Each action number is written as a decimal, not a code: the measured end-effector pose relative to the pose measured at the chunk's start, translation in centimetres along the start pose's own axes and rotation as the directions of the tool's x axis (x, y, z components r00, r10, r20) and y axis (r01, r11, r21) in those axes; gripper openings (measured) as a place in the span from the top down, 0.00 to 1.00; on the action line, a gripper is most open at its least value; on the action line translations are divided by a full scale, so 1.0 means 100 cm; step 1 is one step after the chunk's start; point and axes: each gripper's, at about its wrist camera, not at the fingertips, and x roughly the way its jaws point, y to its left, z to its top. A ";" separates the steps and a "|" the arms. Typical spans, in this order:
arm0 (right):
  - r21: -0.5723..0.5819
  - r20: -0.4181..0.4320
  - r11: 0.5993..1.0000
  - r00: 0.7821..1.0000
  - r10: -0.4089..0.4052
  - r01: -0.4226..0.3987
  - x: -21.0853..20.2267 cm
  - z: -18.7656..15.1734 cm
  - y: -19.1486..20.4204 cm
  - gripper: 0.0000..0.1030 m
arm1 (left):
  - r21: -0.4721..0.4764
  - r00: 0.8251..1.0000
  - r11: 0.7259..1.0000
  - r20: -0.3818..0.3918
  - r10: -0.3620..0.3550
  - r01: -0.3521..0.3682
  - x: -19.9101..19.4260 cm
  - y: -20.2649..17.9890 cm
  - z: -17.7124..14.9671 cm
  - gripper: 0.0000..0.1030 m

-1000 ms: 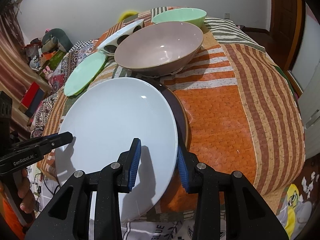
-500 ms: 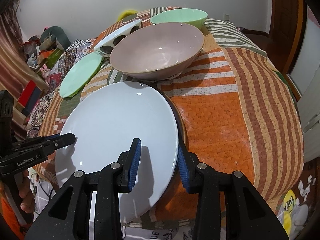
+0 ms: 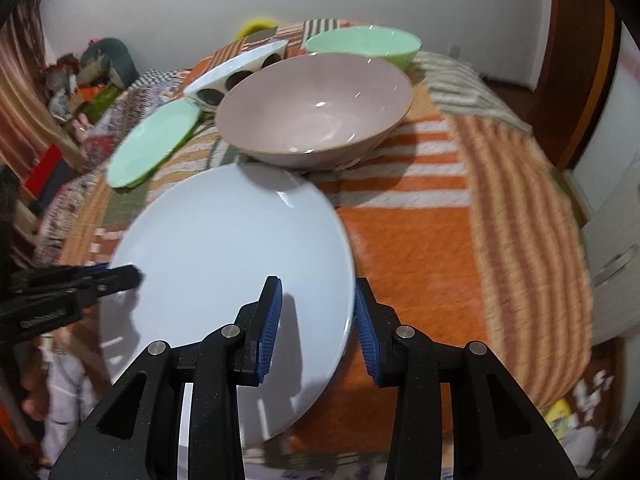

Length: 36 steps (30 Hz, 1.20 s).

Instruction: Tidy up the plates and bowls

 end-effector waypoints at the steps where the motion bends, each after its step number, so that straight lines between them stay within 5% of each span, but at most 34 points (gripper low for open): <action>1: -0.004 0.002 1.000 1.000 0.001 -0.001 -0.001 0.001 -0.001 0.66 | 0.002 1.000 1.000 0.001 0.002 -0.002 0.000 0.000 0.000 0.76; 9: 0.003 0.004 1.000 1.000 0.017 -0.017 -0.007 0.003 -0.001 0.66 | 0.015 0.999 1.000 0.053 0.004 -0.005 -0.021 -0.001 0.006 0.76; 15: 0.000 0.033 0.999 0.998 0.054 -0.054 -0.022 0.011 0.008 0.64 | 0.043 0.991 0.998 0.126 0.035 -0.040 -0.054 0.000 0.010 0.66; 26: -0.062 0.134 0.984 0.976 0.174 -0.167 -0.042 0.047 0.056 0.45 | 0.045 0.940 0.983 0.304 0.155 -0.176 -0.114 0.029 0.029 0.40; 36: -0.113 0.107 0.965 0.963 0.247 -0.235 -0.003 0.079 0.102 0.44 | -0.081 0.939 0.974 0.260 0.227 -0.213 -0.098 0.105 0.060 0.38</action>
